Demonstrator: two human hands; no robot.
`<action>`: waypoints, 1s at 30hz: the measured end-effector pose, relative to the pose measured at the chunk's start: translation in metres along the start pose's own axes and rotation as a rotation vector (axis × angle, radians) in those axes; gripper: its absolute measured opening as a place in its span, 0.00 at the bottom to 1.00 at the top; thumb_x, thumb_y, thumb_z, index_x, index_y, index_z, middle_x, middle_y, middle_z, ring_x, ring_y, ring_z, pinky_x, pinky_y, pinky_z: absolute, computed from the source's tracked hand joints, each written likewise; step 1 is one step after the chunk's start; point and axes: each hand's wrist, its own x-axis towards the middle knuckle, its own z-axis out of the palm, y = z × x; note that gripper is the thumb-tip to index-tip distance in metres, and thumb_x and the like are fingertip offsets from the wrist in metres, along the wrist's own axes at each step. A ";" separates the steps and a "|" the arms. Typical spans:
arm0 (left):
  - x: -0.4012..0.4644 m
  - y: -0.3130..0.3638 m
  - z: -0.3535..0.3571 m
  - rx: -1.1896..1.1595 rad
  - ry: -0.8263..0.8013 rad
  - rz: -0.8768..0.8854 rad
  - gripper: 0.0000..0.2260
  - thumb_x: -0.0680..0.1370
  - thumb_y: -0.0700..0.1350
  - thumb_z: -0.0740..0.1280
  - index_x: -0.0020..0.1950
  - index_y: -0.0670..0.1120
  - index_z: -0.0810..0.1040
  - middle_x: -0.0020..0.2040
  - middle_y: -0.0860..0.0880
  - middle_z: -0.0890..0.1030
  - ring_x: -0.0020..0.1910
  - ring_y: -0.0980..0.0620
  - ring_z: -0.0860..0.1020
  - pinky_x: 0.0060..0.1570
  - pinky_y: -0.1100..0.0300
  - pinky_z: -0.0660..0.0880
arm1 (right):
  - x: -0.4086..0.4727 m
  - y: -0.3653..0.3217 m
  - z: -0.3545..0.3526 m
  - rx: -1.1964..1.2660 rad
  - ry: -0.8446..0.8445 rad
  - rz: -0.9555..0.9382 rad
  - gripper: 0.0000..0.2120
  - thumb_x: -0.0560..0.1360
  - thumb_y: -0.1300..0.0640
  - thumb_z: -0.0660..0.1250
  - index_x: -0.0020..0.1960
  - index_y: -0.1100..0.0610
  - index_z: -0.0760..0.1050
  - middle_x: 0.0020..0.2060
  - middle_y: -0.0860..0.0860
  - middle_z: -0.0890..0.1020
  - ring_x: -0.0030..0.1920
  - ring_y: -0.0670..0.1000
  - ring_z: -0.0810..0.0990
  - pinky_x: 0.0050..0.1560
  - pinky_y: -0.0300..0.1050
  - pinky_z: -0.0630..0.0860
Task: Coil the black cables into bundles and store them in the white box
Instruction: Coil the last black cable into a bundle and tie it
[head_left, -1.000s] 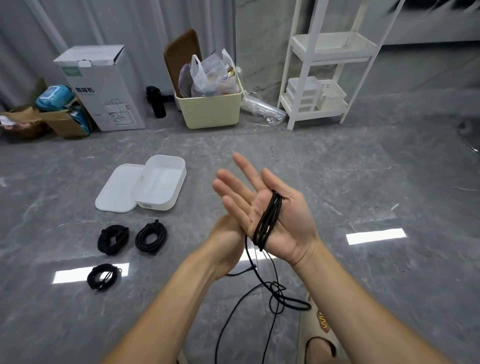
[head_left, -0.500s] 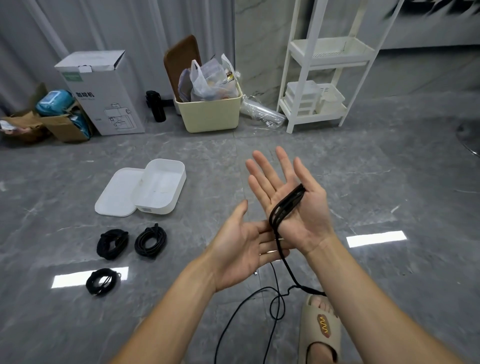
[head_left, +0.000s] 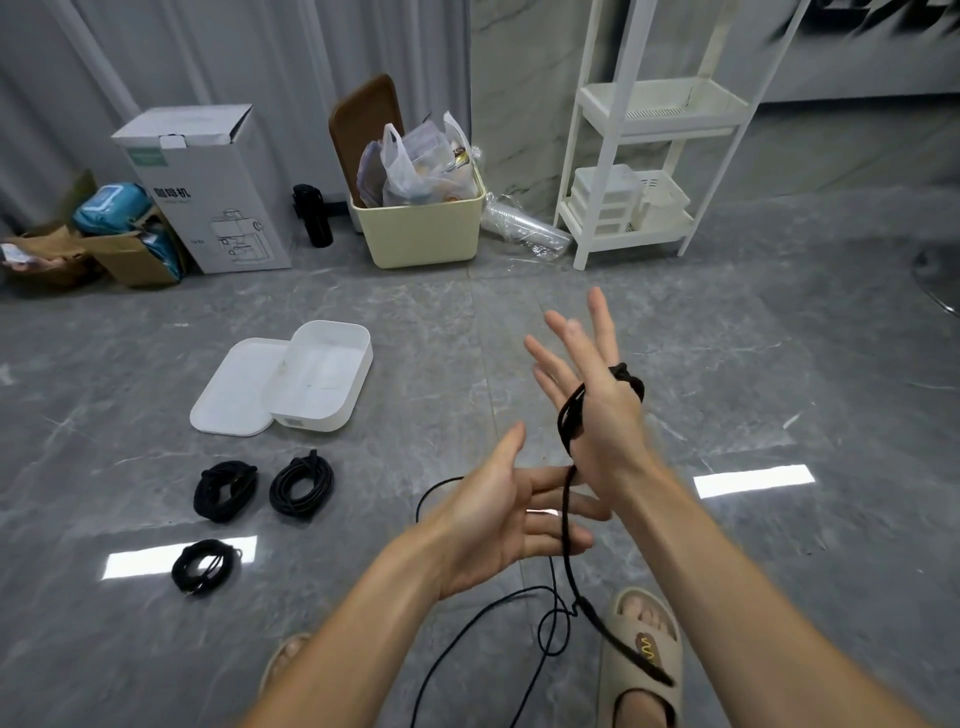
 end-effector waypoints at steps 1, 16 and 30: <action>0.001 -0.001 0.000 0.023 0.008 -0.007 0.34 0.82 0.65 0.43 0.56 0.42 0.79 0.35 0.52 0.84 0.30 0.58 0.80 0.46 0.59 0.81 | 0.001 0.003 -0.002 -0.150 0.006 -0.030 0.26 0.83 0.48 0.61 0.77 0.36 0.55 0.71 0.45 0.73 0.65 0.44 0.78 0.70 0.45 0.68; -0.006 0.010 -0.030 0.613 0.169 0.108 0.12 0.72 0.56 0.62 0.34 0.53 0.80 0.27 0.58 0.67 0.27 0.57 0.64 0.33 0.62 0.66 | -0.004 0.019 -0.006 -1.188 -0.308 0.354 0.21 0.84 0.42 0.46 0.69 0.46 0.71 0.21 0.46 0.74 0.25 0.42 0.73 0.32 0.41 0.66; -0.017 0.020 -0.055 1.329 0.756 0.320 0.08 0.76 0.58 0.69 0.50 0.58 0.83 0.40 0.58 0.82 0.41 0.57 0.78 0.40 0.59 0.73 | -0.010 0.015 -0.001 -1.032 -0.472 0.761 0.39 0.76 0.26 0.43 0.60 0.53 0.78 0.23 0.48 0.64 0.22 0.47 0.59 0.24 0.37 0.58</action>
